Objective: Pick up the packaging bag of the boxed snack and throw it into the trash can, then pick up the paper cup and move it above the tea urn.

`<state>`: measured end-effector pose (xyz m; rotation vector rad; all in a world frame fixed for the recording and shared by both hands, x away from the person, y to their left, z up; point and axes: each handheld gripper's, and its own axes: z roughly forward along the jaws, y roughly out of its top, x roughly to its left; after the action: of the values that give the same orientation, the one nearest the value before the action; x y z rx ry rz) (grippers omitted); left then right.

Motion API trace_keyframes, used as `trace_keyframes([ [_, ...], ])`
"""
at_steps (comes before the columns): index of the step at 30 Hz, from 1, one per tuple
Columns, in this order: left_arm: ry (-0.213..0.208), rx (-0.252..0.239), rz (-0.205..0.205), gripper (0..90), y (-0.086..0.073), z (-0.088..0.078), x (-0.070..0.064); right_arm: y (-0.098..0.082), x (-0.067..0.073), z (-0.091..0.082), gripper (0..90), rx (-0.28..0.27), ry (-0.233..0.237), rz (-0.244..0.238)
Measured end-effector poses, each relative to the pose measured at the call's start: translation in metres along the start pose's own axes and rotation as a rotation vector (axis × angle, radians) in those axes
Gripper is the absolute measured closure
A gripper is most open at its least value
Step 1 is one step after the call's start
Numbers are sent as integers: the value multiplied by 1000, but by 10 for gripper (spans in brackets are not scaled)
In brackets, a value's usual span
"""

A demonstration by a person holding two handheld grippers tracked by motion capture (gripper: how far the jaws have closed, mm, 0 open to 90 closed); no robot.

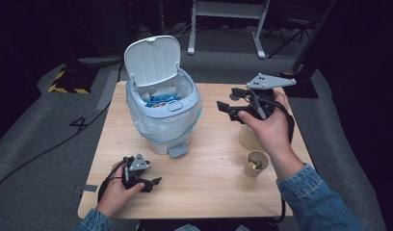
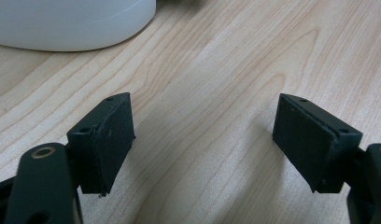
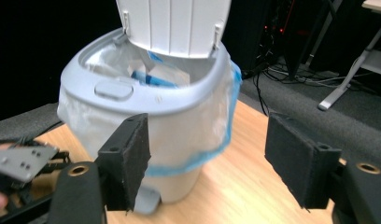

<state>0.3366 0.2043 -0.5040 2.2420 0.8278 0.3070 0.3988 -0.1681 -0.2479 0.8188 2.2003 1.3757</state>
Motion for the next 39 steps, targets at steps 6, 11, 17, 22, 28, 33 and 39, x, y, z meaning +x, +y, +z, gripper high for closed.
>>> trace_keyframes([
  [6,-1,-1,-1,208,1,1,0,-26,-10,-29,265,-10,-20,24],
  [11,0,-1,0,207,1,1,1,-49,-18,-47,245,-2,-36,40],
  [17,1,0,0,208,1,1,0,-85,-25,-62,210,26,-59,50],
  [22,7,-2,-8,208,0,1,-1,-124,-30,-71,199,72,-76,73],
  [28,13,1,-11,208,0,0,-1,-173,-32,-79,190,119,-91,99],
  [33,13,0,-11,208,0,0,-1,-208,-34,-78,173,143,-83,132],
  [39,14,-1,-13,207,0,0,-1,-240,-35,-63,162,180,-61,138],
])
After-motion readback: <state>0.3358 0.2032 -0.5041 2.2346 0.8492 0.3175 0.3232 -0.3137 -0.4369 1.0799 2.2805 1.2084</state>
